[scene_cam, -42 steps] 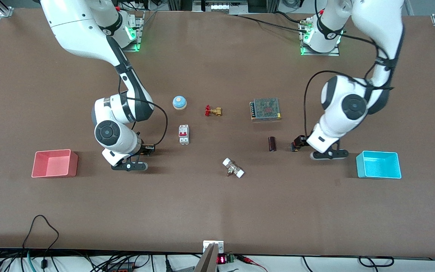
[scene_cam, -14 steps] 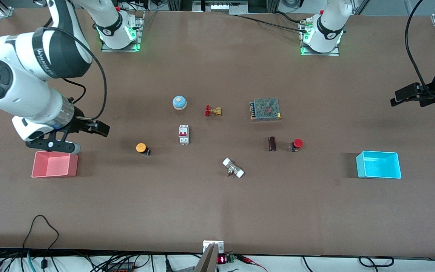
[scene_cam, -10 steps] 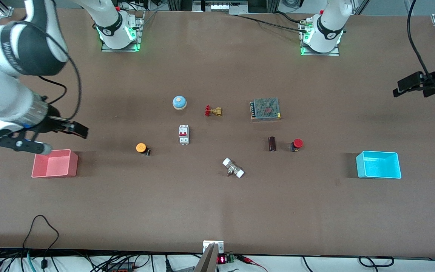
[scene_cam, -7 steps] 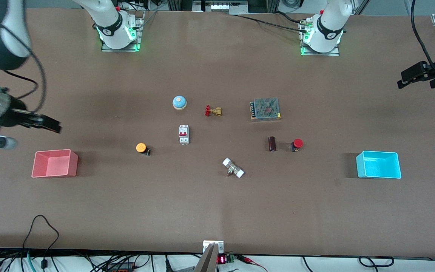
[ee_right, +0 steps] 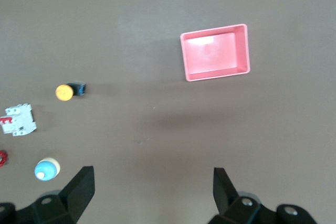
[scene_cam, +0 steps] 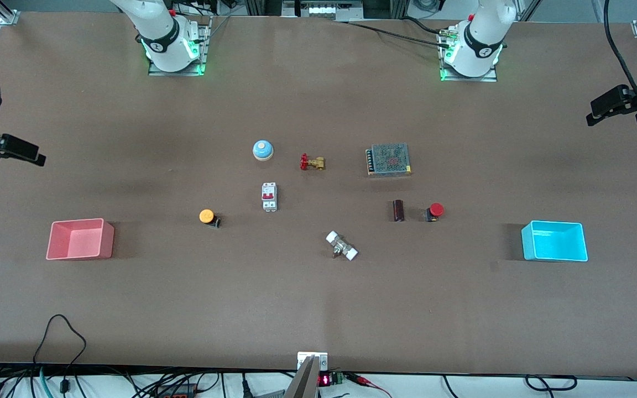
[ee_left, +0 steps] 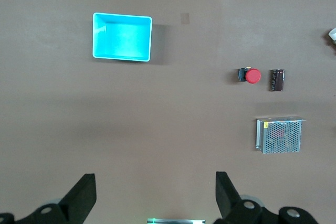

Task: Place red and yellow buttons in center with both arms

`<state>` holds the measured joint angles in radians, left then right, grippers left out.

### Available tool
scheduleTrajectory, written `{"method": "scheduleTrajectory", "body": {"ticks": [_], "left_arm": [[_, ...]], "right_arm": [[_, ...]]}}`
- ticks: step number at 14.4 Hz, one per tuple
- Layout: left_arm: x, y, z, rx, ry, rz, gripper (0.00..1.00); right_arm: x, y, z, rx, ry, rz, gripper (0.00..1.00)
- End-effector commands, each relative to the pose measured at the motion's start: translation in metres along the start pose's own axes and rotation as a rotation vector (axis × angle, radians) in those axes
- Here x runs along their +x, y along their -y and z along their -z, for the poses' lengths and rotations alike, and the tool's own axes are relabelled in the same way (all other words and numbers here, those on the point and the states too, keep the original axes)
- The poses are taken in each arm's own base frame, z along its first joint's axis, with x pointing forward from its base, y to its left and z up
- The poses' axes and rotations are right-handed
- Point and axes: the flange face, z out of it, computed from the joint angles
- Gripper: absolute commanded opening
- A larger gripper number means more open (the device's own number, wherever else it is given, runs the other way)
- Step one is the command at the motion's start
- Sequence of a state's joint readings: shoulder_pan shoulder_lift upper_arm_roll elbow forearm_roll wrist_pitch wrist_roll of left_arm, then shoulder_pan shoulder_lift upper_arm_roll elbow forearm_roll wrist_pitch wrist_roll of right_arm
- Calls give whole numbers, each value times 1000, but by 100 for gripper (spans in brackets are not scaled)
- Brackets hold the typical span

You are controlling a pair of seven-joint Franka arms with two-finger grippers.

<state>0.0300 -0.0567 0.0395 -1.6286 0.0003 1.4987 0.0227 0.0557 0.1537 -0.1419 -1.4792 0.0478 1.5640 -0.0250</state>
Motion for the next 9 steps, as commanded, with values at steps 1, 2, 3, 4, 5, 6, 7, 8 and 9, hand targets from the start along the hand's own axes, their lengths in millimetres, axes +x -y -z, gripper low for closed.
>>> {"method": "scheduleTrajectory", "body": {"ticks": [1,2,3,4,5,6,7,8,9], "left_arm": [[-9,10,5,47,5,0,100],[-9,12,6,75,5,-20,100],[-9,13,6,78,6,-31,100],[-9,13,6,78,6,-29,100],[-9,11,7,78,2,-20,100],[-9,8,7,76,1,-13,100],[-8,5,8,69,-3,14,100],[-8,3,9,67,-7,39,100],[-8,3,9,66,-9,43,100]], "right_arm": [[-18,4,-1,-12,17,14,100],[-21,2,0,-24,22,20,100],[-25,0,1,-34,25,23,100],[-26,0,1,-38,28,23,100],[-27,2,3,-38,30,26,100],[-28,2,3,-37,30,25,100],[-28,2,3,-37,30,25,100],[-28,2,3,-37,31,26,100],[-28,1,3,-37,33,24,100]]}}
